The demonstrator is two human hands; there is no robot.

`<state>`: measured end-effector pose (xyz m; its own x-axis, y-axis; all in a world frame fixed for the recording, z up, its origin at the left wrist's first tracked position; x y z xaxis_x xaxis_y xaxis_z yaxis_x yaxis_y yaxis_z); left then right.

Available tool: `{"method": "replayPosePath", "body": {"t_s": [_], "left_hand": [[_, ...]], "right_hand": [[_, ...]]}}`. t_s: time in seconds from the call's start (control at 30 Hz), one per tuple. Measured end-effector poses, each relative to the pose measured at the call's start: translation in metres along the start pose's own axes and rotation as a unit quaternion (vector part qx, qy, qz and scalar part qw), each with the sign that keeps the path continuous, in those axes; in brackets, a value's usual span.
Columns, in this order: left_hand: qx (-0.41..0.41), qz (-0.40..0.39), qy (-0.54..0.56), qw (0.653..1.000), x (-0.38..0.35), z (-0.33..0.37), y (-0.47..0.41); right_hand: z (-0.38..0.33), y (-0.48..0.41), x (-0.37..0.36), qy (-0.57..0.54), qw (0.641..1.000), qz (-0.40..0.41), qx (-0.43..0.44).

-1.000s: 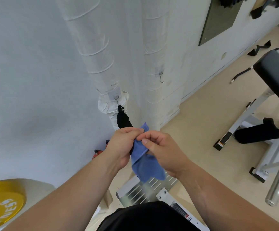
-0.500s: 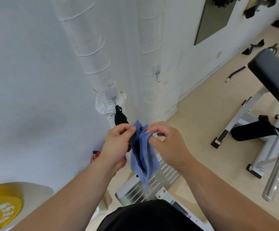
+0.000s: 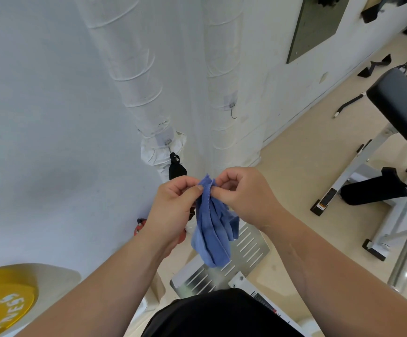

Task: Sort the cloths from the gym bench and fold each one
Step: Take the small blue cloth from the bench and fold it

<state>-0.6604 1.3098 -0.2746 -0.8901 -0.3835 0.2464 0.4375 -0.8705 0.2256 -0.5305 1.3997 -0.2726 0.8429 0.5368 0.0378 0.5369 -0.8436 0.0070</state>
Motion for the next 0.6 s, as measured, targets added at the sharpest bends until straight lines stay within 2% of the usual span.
{"method": "replayPosePath", "body": {"t_s": [0.1, 0.27, 0.4, 0.6], "left_hand": [[-0.002, -0.002, 0.005, 1.000, -0.002, 0.001, 0.000], [-0.006, 0.043, -0.029, 0.999, -0.001, 0.000, -0.010], [-0.012, 0.070, -0.042, 0.997, 0.008, 0.000, -0.019], [-0.060, 0.139, -0.047, 0.987, 0.050, 0.006, -0.049]], "right_hand": [[-0.001, -0.003, -0.001, -0.003, 1.000, -0.007, 0.002], [-0.002, -0.005, -0.004, 0.022, 0.999, -0.011, 0.044], [0.013, -0.003, -0.003, 0.030, 0.997, -0.067, 0.004], [0.057, -0.008, 0.011, 0.233, 0.963, -0.127, 0.038]]}}
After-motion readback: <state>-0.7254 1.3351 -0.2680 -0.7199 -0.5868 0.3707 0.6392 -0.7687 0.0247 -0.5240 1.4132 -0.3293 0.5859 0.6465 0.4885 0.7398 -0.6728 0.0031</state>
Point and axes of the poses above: each hand's wrist, its own y-axis away from the middle knuckle, its own x-axis out of the back of the hand, z = x × y, the point moved 7 cm from there along -y, towards the middle knuckle, and after that the axes turned 15 degrees about -y, right-handed, at the moved point
